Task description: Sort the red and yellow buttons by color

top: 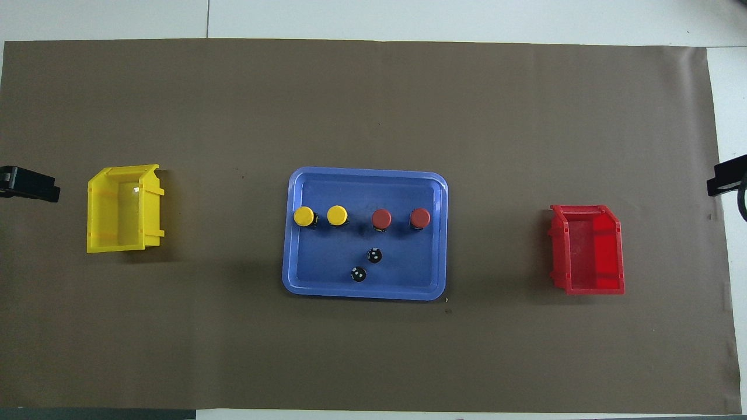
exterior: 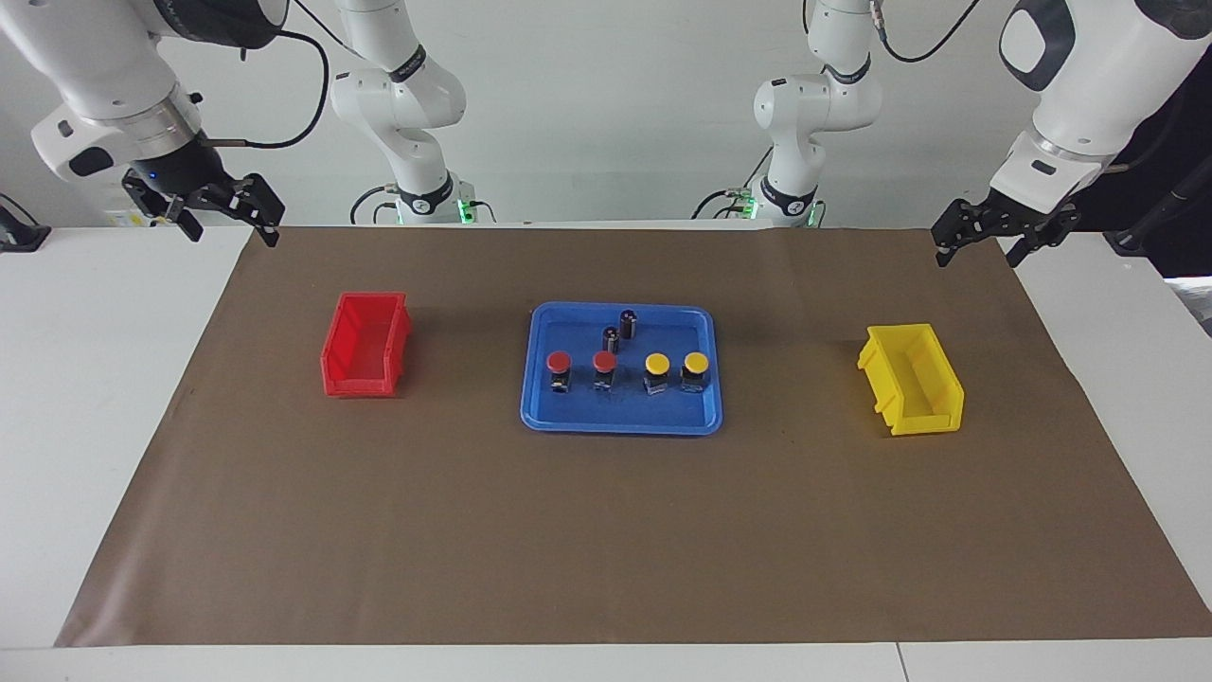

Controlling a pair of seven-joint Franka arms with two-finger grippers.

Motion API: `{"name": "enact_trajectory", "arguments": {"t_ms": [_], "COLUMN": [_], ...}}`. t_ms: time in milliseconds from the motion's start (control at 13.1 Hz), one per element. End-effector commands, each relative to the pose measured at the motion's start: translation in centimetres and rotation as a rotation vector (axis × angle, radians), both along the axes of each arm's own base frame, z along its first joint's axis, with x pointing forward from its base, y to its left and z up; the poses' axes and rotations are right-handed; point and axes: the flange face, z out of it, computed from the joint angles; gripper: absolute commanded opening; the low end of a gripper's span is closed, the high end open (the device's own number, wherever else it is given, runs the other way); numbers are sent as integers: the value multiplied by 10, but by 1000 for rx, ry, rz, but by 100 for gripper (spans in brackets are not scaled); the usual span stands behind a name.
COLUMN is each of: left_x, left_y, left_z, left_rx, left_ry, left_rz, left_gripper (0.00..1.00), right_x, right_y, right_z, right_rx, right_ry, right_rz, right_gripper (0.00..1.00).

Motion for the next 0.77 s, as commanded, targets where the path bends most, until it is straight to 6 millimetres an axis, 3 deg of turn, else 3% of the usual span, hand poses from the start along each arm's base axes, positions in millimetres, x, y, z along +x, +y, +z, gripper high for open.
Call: {"name": "enact_trajectory", "arguments": {"t_ms": [0,153,383,459,689], "left_x": [-1,0,-2,-3,-7], "left_y": [8,17,14,13,16], "left_z": [6,5,2,2,-5], "left_rx": [16,15,15,15,15], "left_ry": [-49,-54,-45,-45,-17], "left_rz": [11,32,34,32,33], "left_gripper": [100,100,100,100,100], "right_x": [-8,-6,14,23,51], "right_y": [2,7,49,101,223], "right_z": [1,3,-1,-4,-46], "right_rx": [16,17,92,78,78], "right_ry": [12,11,-32,-29,-68], "right_rz": [15,41,-14,5,-74], "right_gripper": [100,100,100,100,100]}}
